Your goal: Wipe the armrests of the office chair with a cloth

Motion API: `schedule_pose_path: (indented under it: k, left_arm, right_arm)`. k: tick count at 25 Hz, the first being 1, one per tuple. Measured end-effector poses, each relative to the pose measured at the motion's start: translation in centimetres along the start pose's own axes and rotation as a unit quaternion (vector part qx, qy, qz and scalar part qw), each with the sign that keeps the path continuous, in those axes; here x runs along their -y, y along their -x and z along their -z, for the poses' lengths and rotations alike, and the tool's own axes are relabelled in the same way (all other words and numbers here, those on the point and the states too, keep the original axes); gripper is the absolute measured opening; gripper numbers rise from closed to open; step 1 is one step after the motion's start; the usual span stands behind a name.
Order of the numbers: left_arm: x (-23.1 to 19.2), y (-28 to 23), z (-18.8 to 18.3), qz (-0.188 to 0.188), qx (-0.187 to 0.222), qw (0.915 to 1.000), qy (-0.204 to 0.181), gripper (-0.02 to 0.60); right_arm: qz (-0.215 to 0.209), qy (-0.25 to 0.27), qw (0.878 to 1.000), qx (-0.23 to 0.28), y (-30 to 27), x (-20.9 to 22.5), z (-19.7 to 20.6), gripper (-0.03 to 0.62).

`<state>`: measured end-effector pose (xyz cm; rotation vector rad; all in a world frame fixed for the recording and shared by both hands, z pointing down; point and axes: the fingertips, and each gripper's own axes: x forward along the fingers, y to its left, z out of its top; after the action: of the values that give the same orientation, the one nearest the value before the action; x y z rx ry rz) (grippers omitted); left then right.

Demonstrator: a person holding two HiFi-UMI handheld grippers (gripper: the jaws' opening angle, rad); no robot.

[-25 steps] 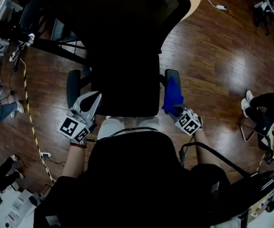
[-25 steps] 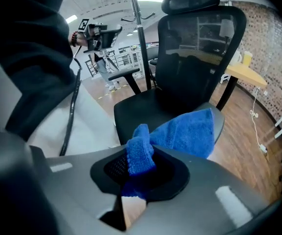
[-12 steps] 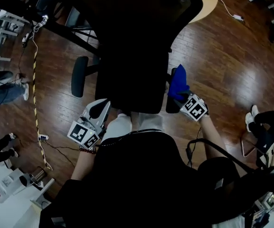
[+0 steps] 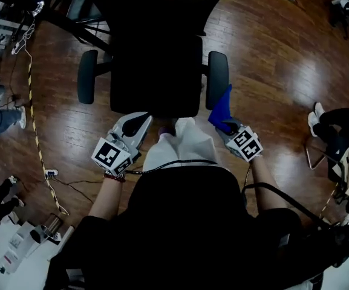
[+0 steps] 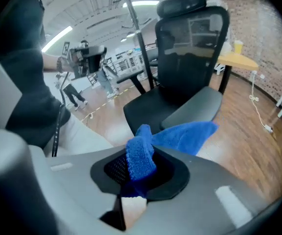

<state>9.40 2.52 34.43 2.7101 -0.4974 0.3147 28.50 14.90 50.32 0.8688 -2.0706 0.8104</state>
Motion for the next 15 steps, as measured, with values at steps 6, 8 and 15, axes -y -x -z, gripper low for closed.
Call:
schedule_pose_path:
  k: [6,8,15]
  left_arm:
    - [5.6,-4.9,0.2,0.019,0.006,0.9998,-0.003,0.006]
    - [7.6,-7.8,-0.3,0.014,0.008,0.9996,-0.023,0.006]
    - [10.8,-16.9,-1.0,-0.059,0.017,0.9979,-0.019,0.006]
  right_arm:
    - [0.019,-0.089,0.986,0.137,7.0,3.1,0.2,0.071]
    - [0.016,-0.093,0.982,0.164,8.5,6.0,0.6,0.071]
    - [-0.045,-0.074,0.979,0.187,10.1,14.8,1.2,0.071]
